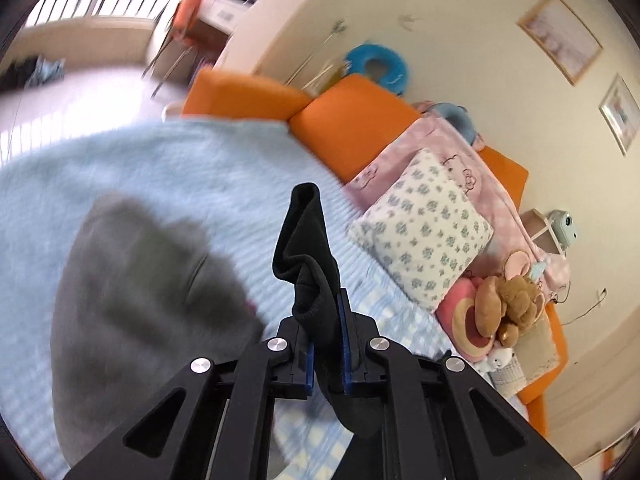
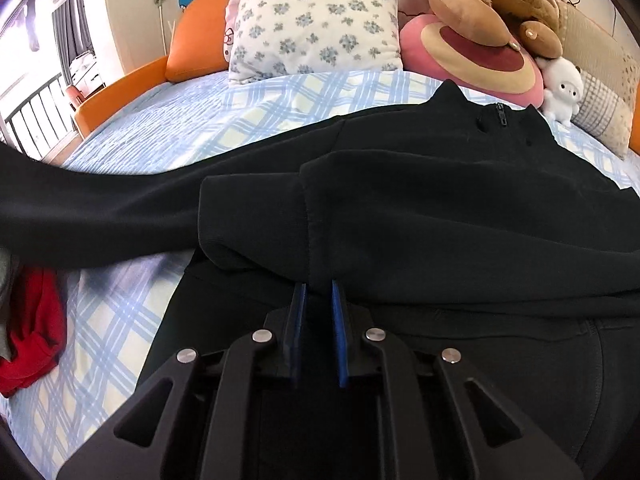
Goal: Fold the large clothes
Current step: 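Fold the sleeve with the left tool across the body while the right tool pins the jacket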
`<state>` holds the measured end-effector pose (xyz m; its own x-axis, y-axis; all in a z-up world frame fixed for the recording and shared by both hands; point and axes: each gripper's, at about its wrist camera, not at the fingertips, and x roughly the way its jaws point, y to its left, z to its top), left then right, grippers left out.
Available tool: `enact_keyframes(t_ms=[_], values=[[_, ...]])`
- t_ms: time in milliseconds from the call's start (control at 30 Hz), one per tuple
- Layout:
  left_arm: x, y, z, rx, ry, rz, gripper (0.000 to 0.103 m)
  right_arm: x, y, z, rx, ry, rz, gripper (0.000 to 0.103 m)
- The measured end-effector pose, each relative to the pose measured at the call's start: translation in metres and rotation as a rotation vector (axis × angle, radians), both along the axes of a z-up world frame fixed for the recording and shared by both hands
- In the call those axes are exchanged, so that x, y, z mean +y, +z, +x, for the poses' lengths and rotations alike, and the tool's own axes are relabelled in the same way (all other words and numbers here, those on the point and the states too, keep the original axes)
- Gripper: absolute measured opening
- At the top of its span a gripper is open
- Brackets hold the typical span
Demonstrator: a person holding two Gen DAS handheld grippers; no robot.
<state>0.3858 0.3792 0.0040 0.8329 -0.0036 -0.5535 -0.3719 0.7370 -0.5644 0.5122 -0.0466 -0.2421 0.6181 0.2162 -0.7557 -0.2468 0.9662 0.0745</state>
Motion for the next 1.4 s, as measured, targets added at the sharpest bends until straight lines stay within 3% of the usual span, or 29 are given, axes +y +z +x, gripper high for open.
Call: enact_keyframes(t_ms=[133,367,500,667,800,967,1100,1200,1400], values=[[-0.029,0.048,0.034,-0.035,-0.033,0.090,0.014,0.008,-0.001,-0.005,-0.025,0.002,-0.072,0.014],[-0.120,0.115,0.097,-0.053,-0.143,0.210,0.013,0.008,-0.004,-0.004,-0.036,0.005,-0.076,0.014],[-0.207,0.151,0.126,-0.089,-0.224,0.291,0.013,0.010,-0.004,-0.005,-0.041,0.005,-0.086,0.014],[-0.330,0.158,0.156,-0.093,-0.320,0.372,0.013,0.006,-0.005,-0.002,-0.030,0.008,-0.054,0.015],[-0.437,0.125,0.180,-0.079,-0.411,0.484,0.013,0.003,-0.005,-0.001,-0.024,0.008,-0.031,0.015],[-0.548,0.044,0.200,0.000,-0.510,0.499,0.013,-0.001,-0.005,0.001,-0.017,0.009,-0.004,0.015],[-0.623,-0.018,0.195,0.013,-0.604,0.586,0.013,-0.002,-0.005,0.002,-0.015,0.009,0.003,0.015],[-0.658,-0.056,0.190,0.066,-0.669,0.562,0.012,-0.006,-0.005,0.003,-0.010,0.011,0.025,0.015],[-0.714,-0.111,0.180,0.112,-0.731,0.617,0.012,-0.011,-0.006,0.003,-0.002,0.013,0.055,0.015]])
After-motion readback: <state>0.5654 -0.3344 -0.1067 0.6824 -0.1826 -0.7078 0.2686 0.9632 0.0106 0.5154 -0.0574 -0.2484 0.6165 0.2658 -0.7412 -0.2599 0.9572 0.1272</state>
